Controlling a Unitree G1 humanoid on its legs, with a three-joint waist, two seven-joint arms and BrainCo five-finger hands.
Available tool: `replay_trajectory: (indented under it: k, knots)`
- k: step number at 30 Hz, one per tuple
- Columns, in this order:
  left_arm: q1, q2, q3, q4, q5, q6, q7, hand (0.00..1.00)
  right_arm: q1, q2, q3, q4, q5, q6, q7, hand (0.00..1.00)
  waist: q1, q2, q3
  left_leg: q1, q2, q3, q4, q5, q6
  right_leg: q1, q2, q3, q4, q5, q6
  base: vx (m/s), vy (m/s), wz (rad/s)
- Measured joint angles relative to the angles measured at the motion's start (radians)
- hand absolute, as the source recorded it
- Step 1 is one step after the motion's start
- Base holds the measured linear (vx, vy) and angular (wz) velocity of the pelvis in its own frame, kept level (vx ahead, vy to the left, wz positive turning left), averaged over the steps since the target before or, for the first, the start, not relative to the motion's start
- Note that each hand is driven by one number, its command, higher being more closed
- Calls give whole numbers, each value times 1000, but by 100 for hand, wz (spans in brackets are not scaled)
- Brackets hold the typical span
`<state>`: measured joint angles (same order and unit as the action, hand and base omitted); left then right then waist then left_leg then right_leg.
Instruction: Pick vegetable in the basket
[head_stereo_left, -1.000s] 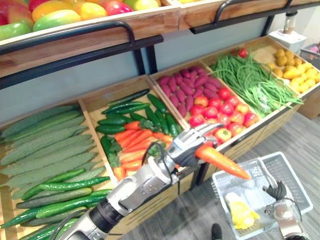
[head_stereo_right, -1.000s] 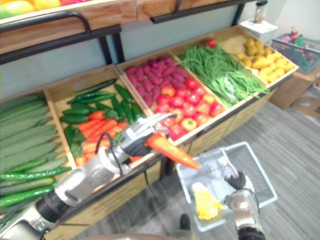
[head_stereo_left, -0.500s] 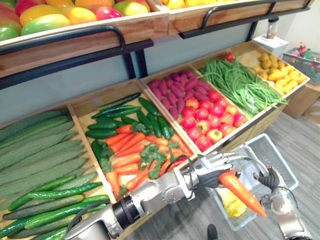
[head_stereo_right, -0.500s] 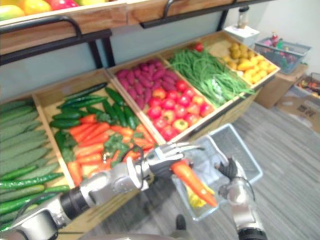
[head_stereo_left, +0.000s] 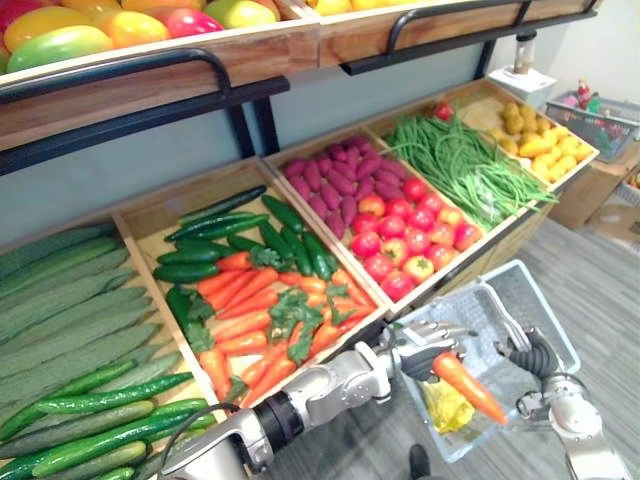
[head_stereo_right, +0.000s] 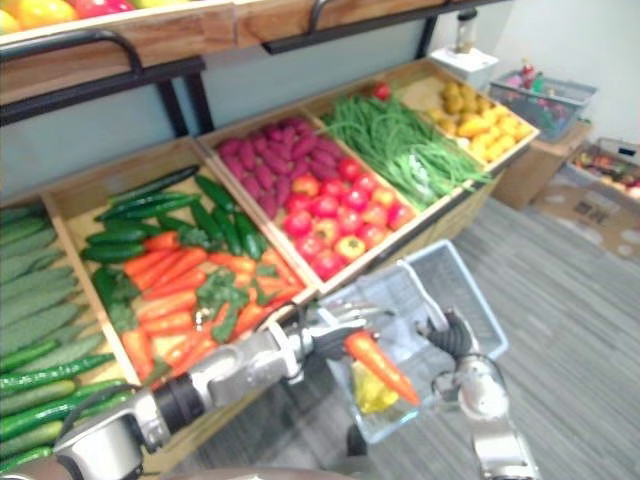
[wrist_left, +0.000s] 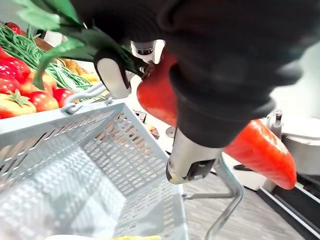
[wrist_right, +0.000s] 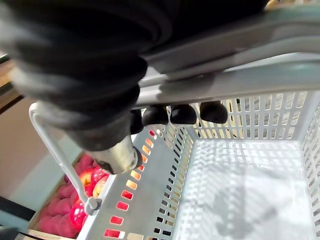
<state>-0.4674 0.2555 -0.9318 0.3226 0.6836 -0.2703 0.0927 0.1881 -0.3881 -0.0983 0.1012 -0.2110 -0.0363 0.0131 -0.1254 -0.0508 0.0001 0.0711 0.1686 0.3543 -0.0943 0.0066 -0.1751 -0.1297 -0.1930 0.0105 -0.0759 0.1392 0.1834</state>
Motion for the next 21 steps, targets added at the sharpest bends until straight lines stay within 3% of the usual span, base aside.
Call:
replay_trajectory:
  k: [8, 21]
  knots:
    - [-15, -45, 37, 91, 42, 21, 0, 100, 45, -30, -2, -58, 99, -20, 63, 100, -9, -4, 1, 0, -1, 15, 0, -5, -1, -12, 2, 13, 3, 0, 0, 2, -11, -5]
    - [-39, -67, 38, 169, 52, 36, 0, 100, 90, -39, -12, -94, 154, -21, 107, 100, -29, -8, 3, -10, -3, 15, 0, -6, -1, -24, 0, 15, 7, -1, 1, 0, 0, 0]
